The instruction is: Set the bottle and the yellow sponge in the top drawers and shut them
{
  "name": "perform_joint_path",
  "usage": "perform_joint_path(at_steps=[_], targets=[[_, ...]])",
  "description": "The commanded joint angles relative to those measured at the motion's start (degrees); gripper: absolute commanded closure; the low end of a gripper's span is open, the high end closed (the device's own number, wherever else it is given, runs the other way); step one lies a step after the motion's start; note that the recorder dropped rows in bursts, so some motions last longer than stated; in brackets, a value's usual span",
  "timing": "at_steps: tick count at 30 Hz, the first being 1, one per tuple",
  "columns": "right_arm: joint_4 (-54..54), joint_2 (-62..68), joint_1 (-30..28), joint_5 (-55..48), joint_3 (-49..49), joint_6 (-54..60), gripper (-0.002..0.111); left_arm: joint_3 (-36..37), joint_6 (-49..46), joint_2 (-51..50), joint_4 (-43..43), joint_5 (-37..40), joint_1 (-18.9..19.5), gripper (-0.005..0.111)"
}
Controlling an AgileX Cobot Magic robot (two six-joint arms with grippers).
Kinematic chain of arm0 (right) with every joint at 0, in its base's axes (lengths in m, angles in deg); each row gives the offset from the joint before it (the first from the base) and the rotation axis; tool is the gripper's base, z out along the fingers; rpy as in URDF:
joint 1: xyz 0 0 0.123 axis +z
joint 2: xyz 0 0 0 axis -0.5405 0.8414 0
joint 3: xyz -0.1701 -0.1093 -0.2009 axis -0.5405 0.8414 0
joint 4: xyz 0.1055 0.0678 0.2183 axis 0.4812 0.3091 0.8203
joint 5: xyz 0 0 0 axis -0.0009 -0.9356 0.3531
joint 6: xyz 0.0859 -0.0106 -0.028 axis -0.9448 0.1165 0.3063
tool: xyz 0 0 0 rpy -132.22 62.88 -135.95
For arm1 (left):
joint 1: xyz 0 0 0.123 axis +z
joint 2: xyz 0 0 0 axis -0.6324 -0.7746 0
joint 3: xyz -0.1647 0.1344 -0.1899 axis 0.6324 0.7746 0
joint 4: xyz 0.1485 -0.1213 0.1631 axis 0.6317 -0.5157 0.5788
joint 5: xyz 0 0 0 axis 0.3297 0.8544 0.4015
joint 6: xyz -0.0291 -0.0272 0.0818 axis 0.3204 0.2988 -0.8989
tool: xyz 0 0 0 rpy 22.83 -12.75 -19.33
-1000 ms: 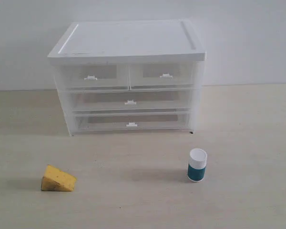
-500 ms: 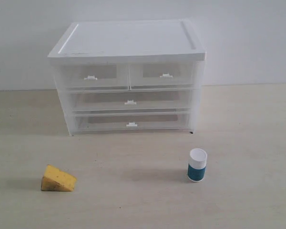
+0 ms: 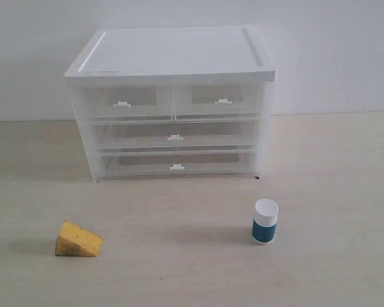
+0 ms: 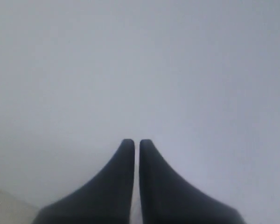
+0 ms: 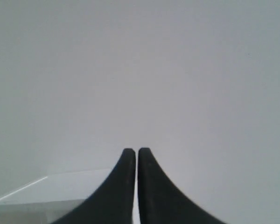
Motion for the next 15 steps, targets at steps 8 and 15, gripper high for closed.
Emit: perform_joint_path(at_steps=[8, 15], targets=[[-1.63, 30.73, -0.25, 8.36, -12.32, 2.17, 0.108, -9.67, 6.09, -9.94, 7.49, -4.98, 0.30, 0.103], [-4.71, 48.37, 0.17, 10.02, -18.53, 1.91, 0.108, -19.21, 6.09, -27.89, 12.05, -4.98, 0.30, 0.103]])
